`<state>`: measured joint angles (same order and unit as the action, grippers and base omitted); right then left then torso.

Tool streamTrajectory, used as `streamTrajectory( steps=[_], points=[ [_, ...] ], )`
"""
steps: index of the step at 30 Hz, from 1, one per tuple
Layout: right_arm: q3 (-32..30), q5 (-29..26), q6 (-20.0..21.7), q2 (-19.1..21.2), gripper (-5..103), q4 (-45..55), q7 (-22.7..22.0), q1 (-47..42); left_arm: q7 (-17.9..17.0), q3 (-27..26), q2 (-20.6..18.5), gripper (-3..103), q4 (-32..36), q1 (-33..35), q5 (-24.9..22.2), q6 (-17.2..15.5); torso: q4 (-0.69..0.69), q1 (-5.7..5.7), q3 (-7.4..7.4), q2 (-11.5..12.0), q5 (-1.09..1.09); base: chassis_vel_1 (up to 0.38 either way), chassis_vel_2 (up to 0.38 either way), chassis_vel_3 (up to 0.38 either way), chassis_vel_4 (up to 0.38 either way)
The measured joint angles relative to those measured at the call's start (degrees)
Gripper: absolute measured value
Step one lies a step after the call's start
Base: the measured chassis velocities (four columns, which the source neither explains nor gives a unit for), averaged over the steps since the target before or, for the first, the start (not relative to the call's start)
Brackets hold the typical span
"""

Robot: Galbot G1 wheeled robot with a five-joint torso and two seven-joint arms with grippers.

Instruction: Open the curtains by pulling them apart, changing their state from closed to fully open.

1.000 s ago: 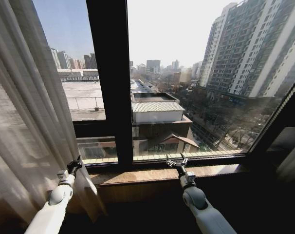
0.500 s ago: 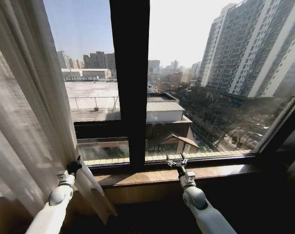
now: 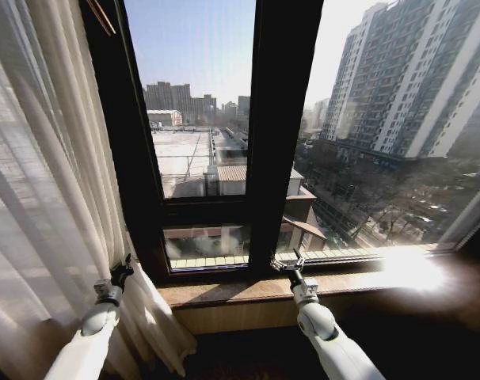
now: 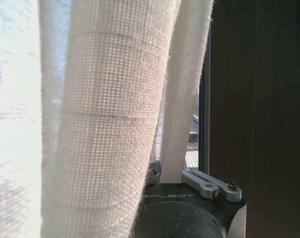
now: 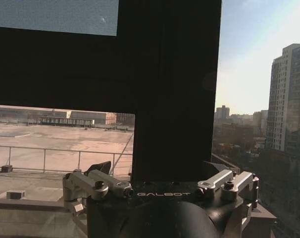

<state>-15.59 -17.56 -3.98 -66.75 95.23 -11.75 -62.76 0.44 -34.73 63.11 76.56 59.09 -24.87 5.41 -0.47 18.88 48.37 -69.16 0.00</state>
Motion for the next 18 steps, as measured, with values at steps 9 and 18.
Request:
streamTrajectory(
  steps=[9, 18],
  points=[
    [0.0, 0.0, 0.0, 0.0, 100, 0.0, 0.0, 0.0, -0.7, -0.4, 0.4, 0, 0.8, 1.0, 0.6, 0.2, 0.00, 0.00, 0.00, 0.0, -0.02, 0.338, 0.344, -0.350, -0.345],
    [0.0, 0.0, 0.0, 0.0, 100, 0.0, 0.0, 0.0, -1.1, -0.9, 0.9, 0, 1.5, 2.3, 1.0, 0.2, 0.00, -0.01, 0.00, 0.0, -0.01, 0.355, 0.366, -0.356, -0.346]
  ],
)
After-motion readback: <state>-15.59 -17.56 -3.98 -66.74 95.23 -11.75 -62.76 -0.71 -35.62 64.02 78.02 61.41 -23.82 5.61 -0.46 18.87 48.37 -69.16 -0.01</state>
